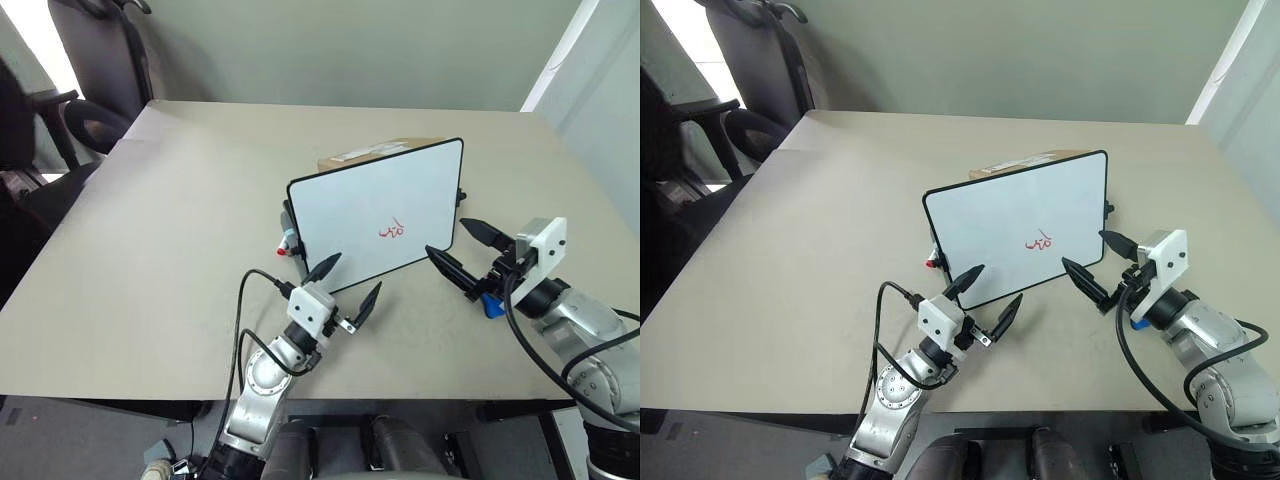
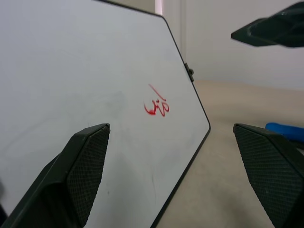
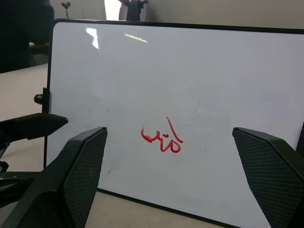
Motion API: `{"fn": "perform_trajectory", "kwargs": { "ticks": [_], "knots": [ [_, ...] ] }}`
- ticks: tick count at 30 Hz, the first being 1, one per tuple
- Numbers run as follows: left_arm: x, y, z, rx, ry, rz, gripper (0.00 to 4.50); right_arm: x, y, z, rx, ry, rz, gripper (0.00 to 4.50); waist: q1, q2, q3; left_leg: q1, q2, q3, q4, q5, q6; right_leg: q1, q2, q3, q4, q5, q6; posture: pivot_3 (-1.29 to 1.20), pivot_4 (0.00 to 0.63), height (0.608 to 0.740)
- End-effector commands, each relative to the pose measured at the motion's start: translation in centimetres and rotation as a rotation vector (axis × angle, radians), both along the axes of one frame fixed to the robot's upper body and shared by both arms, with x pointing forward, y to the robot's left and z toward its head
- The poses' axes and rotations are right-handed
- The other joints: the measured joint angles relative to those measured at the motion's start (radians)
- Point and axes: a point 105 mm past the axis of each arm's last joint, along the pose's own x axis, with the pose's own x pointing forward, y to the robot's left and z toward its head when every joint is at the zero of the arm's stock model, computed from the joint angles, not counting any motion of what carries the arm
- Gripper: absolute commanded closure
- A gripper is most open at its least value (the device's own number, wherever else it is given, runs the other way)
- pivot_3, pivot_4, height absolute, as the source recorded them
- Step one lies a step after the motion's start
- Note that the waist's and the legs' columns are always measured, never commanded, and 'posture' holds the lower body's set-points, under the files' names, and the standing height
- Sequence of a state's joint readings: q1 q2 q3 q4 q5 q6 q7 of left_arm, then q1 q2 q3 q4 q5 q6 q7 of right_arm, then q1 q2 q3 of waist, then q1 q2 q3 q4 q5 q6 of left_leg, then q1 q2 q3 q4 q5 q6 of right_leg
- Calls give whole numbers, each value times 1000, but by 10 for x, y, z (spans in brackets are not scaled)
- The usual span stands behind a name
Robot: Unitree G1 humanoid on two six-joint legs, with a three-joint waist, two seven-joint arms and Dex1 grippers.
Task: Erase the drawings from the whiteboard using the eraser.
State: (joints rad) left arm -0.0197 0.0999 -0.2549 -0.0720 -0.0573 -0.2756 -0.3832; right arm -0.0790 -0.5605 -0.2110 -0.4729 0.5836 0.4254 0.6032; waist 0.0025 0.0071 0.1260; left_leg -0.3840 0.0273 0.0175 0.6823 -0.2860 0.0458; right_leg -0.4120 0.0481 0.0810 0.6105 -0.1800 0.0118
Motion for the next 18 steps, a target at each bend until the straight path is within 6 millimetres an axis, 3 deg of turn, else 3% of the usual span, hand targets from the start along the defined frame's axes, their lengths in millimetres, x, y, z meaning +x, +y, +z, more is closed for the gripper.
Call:
{"fn": "perform_trajectory", "kwargs": {
  "ticks": [1, 10, 18],
  "knots": [
    [3, 2, 10, -18, -43, 1, 0, -2, 0, 9, -10, -51, 8, 30, 0, 0, 0, 0, 0, 0, 0, 0, 0, 0, 0, 0, 0, 0, 0, 0, 150, 740],
    [5, 6, 11, -44, -39, 4, 0, -6, 6, 5, -4, -29, 22, 30, 0, 0, 0, 0, 0, 0, 0, 0, 0, 0, 0, 0, 0, 1, 0, 0, 150, 740],
    [2, 5, 13, -55, -35, -11, 0, -3, -3, -2, -35, 37, -21, 30, 1, 0, 0, 0, 0, 0, 0, 0, 0, 0, 0, 0, 0, 0, 0, 0, 150, 740]
  ]
}}
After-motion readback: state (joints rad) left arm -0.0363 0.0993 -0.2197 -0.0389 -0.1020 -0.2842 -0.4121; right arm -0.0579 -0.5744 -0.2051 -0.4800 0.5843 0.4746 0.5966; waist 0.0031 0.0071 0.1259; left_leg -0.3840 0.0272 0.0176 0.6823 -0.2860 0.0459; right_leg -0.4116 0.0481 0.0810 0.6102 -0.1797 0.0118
